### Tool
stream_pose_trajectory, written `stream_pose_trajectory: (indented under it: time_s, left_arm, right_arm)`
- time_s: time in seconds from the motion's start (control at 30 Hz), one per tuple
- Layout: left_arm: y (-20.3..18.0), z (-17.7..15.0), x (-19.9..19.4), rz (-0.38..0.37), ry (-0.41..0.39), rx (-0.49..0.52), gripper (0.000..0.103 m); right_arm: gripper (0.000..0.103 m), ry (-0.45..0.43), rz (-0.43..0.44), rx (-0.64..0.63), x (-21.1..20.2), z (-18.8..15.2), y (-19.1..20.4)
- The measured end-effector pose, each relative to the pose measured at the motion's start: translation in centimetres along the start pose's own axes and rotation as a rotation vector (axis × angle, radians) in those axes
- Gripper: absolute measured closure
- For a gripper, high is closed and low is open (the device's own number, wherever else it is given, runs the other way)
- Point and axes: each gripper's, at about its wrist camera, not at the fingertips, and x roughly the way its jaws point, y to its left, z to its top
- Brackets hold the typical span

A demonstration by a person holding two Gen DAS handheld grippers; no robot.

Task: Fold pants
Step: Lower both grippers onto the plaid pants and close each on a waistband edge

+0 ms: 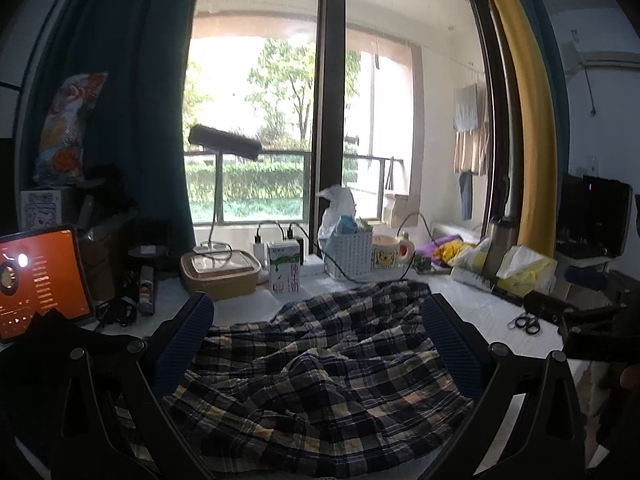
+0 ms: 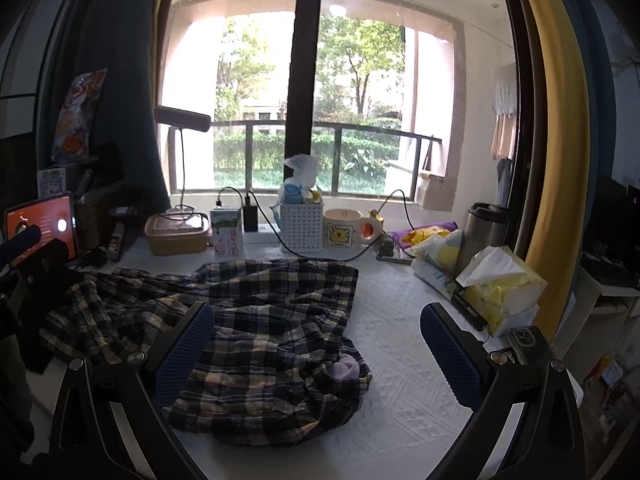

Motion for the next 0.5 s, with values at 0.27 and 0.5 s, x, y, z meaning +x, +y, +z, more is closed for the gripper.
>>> stream_pose_trajectory:
  time_s: [0.27, 0.5]
  left_arm:
    - [2.0, 0.1, 5.2, 0.031, 0.128, 0.018, 0.0]
    - [6.1, -0.1, 10.9, 0.103, 0.301, 0.041, 0.0]
  right_arm:
    - [0.0, 0.059, -0.021, 0.008, 4.6, 0.7, -1.5]
    - [0.0, 0.118, -0.032, -0.002, 9.5, 1.4, -3.0]
